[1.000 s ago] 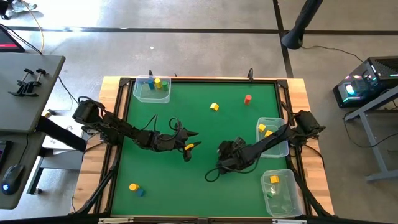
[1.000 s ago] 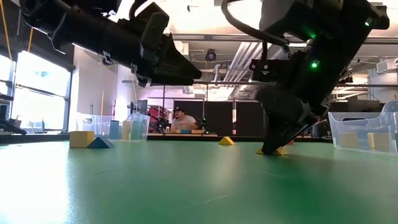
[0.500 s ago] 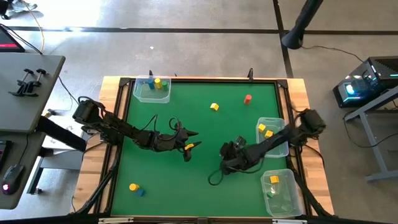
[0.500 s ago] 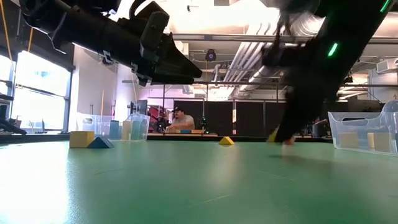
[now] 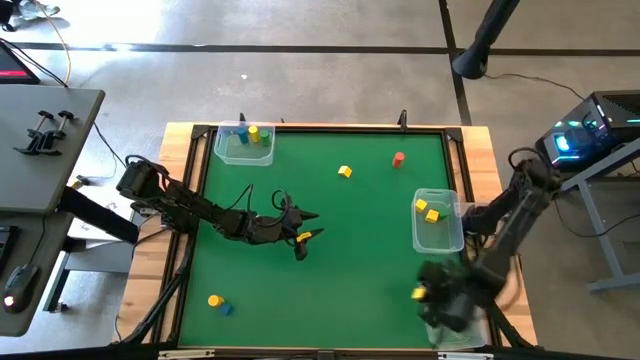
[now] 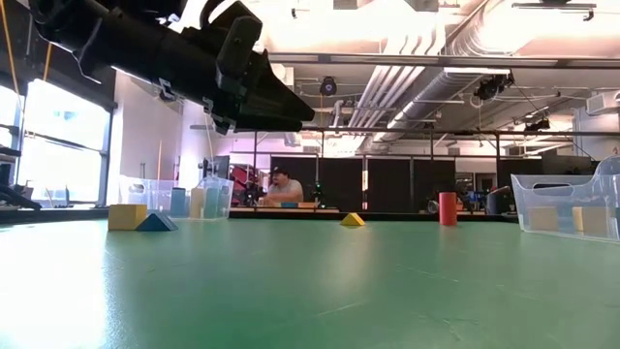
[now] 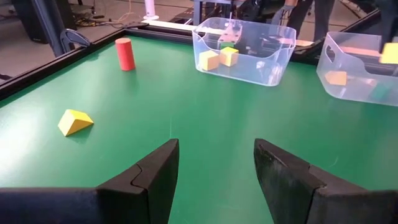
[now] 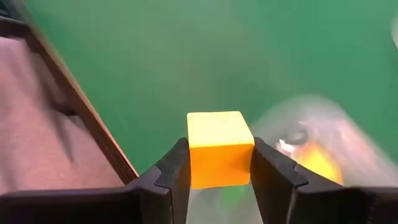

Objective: Sort blocks by size
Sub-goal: Put the bottom yellow triangular block into the bottom transparent bin

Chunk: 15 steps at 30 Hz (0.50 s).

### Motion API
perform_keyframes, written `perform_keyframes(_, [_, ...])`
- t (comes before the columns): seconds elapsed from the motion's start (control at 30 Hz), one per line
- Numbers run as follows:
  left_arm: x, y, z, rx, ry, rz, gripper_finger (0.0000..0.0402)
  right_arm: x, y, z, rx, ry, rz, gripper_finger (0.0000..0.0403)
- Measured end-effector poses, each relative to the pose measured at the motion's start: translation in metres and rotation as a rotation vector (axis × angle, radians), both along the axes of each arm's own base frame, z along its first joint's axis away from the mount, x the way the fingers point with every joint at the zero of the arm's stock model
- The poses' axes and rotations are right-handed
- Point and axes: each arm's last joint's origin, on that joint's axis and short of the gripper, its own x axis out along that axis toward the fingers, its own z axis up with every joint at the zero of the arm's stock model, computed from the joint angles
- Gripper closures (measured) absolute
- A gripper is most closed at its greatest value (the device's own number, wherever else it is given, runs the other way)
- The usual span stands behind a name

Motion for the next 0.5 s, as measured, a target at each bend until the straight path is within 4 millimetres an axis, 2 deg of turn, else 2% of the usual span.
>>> perform_keyframes(0.1, [0.000, 0.000, 0.000, 0.000, -0.001, 0.001, 0.0209, -0.026, 0.007, -0.006, -0.020, 0.095, -0.134, 0.0276])
perform_keyframes(0.2, [0.000, 0.000, 0.001, 0.000, -0.006, 0.000, 0.0209, -0.039, 0.012, -0.012, -0.043, 0.140, -0.230, 0.0276])
perform_keyframes(0.4, [0.000, 0.001, 0.001, 0.000, -0.007, 0.005, 0.0209, -0.041, 0.020, -0.026, -0.071, 0.218, -0.234, 0.0273])
perform_keyframes(0.5, [0.000, 0.001, 0.001, 0.000, -0.007, 0.005, 0.0209, -0.040, 0.023, -0.032, -0.077, 0.291, -0.241, 0.0249])
